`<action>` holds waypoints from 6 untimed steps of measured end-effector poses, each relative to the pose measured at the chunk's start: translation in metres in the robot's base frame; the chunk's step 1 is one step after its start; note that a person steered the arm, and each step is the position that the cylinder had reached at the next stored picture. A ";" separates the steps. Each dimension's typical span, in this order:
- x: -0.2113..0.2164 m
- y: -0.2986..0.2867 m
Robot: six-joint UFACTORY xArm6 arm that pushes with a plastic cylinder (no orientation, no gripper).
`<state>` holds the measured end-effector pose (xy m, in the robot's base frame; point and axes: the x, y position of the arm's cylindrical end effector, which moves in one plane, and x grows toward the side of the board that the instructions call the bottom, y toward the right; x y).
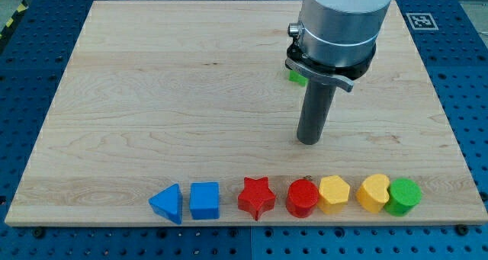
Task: Place your hand to the left of the green star
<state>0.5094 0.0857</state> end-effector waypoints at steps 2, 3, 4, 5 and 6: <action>-0.008 -0.020; -0.037 -0.037; -0.058 -0.051; -0.076 -0.060; -0.092 -0.065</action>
<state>0.4170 0.0210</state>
